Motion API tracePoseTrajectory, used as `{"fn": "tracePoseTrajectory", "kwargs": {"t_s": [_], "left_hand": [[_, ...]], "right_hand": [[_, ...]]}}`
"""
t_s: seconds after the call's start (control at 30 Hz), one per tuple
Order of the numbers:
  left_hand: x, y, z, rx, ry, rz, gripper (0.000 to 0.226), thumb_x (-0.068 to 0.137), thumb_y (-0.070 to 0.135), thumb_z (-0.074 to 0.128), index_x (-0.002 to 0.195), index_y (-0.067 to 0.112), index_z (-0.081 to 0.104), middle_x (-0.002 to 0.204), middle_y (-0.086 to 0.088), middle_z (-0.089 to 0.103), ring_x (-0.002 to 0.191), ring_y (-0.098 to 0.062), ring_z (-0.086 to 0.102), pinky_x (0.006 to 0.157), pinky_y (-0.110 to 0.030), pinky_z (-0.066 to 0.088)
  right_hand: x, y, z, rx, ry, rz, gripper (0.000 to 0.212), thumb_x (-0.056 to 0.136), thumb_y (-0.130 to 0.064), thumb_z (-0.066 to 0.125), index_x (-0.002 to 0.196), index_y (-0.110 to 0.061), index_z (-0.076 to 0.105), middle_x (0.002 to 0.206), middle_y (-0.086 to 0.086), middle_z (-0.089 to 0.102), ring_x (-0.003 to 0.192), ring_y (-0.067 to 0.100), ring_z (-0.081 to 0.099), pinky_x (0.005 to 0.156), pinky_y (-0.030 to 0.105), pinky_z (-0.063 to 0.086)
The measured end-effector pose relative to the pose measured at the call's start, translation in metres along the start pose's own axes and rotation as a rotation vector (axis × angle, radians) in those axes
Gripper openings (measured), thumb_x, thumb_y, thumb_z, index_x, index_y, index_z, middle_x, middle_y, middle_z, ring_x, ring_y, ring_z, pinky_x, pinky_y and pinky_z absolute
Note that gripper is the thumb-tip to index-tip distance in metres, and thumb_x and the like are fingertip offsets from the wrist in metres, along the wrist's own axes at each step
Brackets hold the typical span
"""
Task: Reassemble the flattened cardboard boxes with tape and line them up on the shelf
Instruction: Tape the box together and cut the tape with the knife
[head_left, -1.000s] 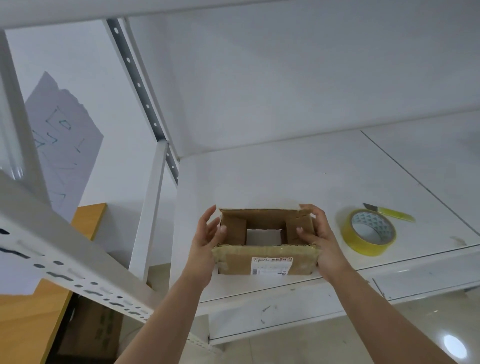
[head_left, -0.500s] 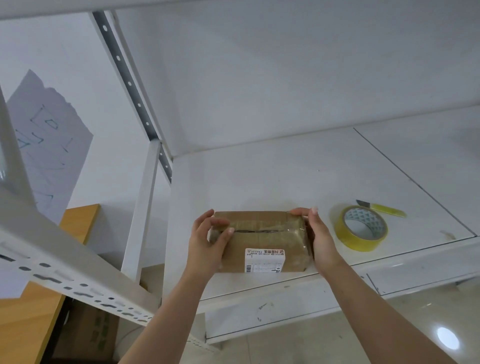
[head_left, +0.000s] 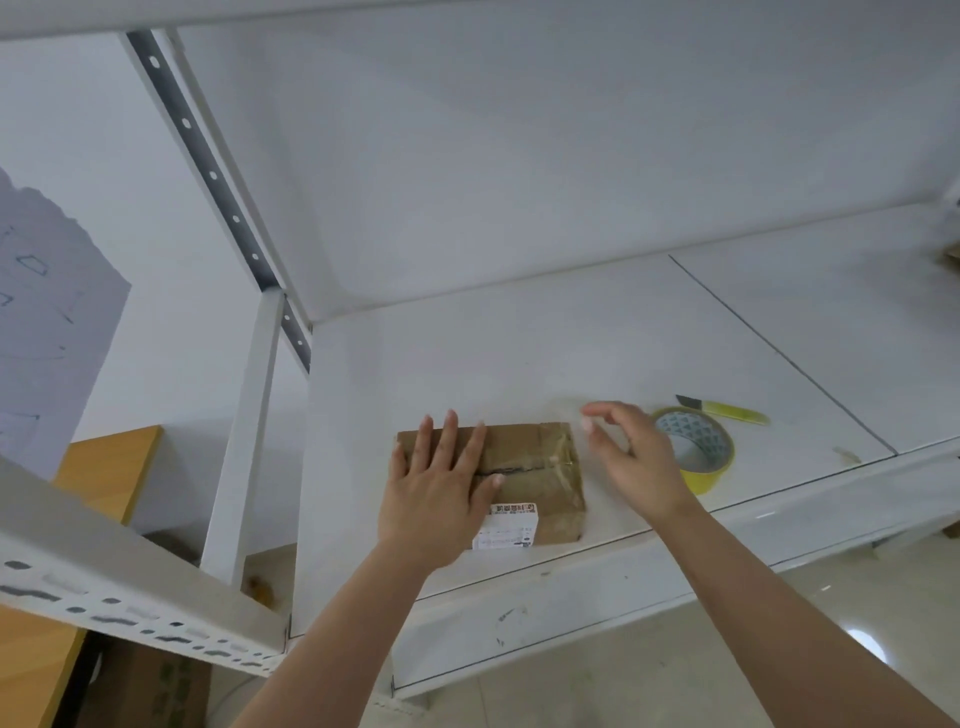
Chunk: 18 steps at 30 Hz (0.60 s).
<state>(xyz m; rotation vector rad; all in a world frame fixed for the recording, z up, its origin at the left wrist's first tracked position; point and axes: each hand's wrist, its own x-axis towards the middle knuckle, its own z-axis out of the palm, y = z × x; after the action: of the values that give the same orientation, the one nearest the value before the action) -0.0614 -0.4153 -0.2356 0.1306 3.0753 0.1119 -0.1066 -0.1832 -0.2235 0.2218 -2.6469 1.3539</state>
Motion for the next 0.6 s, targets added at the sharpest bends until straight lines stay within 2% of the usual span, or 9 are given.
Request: {"fn": "tracePoseTrajectory", "kwargs": {"t_s": [0.07,0.13,0.2,0.27,0.3,0.37,0.43,0.53,0.6], "left_hand": [[0.001,-0.001,0.002,0.014,0.013,0.002,0.073,0.086,0.066,-0.009,0.153,0.037,-0.011,0.164,0.002,-0.011,0.150,-0.024,-0.015,0.121,-0.048,0.000],[0.001,0.000,0.003,0.020,0.022,-0.001,0.074,0.086,0.066,-0.009,0.153,0.038,-0.010,0.164,0.002,-0.010,0.151,-0.024,-0.013,0.121,-0.047,0.001],[0.000,0.000,0.003,0.017,0.029,-0.004,0.074,0.086,0.067,-0.008,0.154,0.038,-0.009,0.164,0.003,-0.009,0.151,-0.023,-0.013,0.121,-0.046,0.000],[0.000,0.001,0.002,0.007,0.034,-0.006,0.075,0.085,0.068,-0.008,0.154,0.038,-0.007,0.165,0.003,-0.008,0.151,-0.022,-0.012,0.121,-0.045,0.000],[0.000,0.001,0.002,0.003,0.038,-0.006,0.075,0.085,0.068,-0.007,0.154,0.037,-0.006,0.165,0.003,-0.007,0.151,-0.022,-0.012,0.121,-0.045,0.000],[0.000,0.001,0.001,-0.007,0.041,-0.004,0.075,0.086,0.068,-0.006,0.155,0.037,-0.005,0.165,0.002,-0.006,0.151,-0.022,-0.011,0.121,-0.045,0.000],[-0.001,0.001,0.000,-0.009,0.037,-0.005,0.073,0.089,0.067,-0.002,0.155,0.037,-0.005,0.165,0.003,-0.007,0.151,-0.022,-0.012,0.121,-0.045,0.000],[-0.001,0.002,-0.001,-0.011,0.036,-0.011,0.069,0.093,0.066,0.006,0.155,0.037,-0.004,0.165,0.002,-0.006,0.151,-0.022,-0.012,0.121,-0.044,0.000],[-0.001,0.002,-0.003,-0.020,0.028,-0.012,0.071,0.093,0.068,0.008,0.155,0.036,-0.002,0.165,0.003,-0.006,0.151,-0.021,-0.012,0.121,-0.044,-0.001]], "right_hand": [[0.003,0.008,-0.020,-0.237,0.129,0.020,0.034,0.083,-0.012,0.070,0.116,-0.012,0.063,0.116,0.002,0.066,0.114,0.027,0.056,0.099,0.040,0.040],[-0.001,0.017,-0.032,-0.368,0.133,0.109,0.043,0.074,-0.013,0.072,0.116,-0.013,0.059,0.111,0.001,0.064,0.112,0.029,0.055,0.099,0.040,0.033],[-0.009,0.026,-0.038,-0.462,0.040,0.251,0.048,0.075,-0.028,0.070,0.119,-0.016,0.054,0.114,0.001,0.060,0.120,0.028,0.050,0.105,0.039,0.026],[-0.017,0.037,-0.040,-0.716,-0.149,0.363,0.055,0.083,-0.047,0.060,0.128,-0.018,0.048,0.129,0.001,0.055,0.134,0.025,0.038,0.115,0.042,0.014],[-0.020,0.040,-0.040,-0.871,-0.233,0.358,0.052,0.087,-0.050,0.054,0.129,-0.020,0.048,0.132,-0.002,0.054,0.137,0.023,0.035,0.117,0.044,0.008],[-0.022,0.040,-0.043,-1.049,-0.250,0.300,0.033,0.092,-0.038,0.050,0.123,-0.029,0.054,0.120,-0.007,0.063,0.129,0.018,0.046,0.119,0.046,0.004],[-0.020,0.032,-0.045,-1.030,-0.180,0.254,0.024,0.092,-0.034,0.052,0.115,-0.036,0.060,0.102,-0.010,0.068,0.112,0.014,0.058,0.119,0.044,0.004],[-0.012,0.003,-0.045,-0.894,-0.092,0.185,0.019,0.093,-0.037,0.053,0.109,-0.030,0.060,0.107,-0.007,0.067,0.113,0.016,0.057,0.116,0.041,0.011],[-0.002,-0.022,-0.047,-0.762,-0.009,0.083,0.020,0.092,-0.036,0.057,0.107,-0.023,0.061,0.104,-0.002,0.067,0.109,0.023,0.058,0.110,0.038,0.022]]}}
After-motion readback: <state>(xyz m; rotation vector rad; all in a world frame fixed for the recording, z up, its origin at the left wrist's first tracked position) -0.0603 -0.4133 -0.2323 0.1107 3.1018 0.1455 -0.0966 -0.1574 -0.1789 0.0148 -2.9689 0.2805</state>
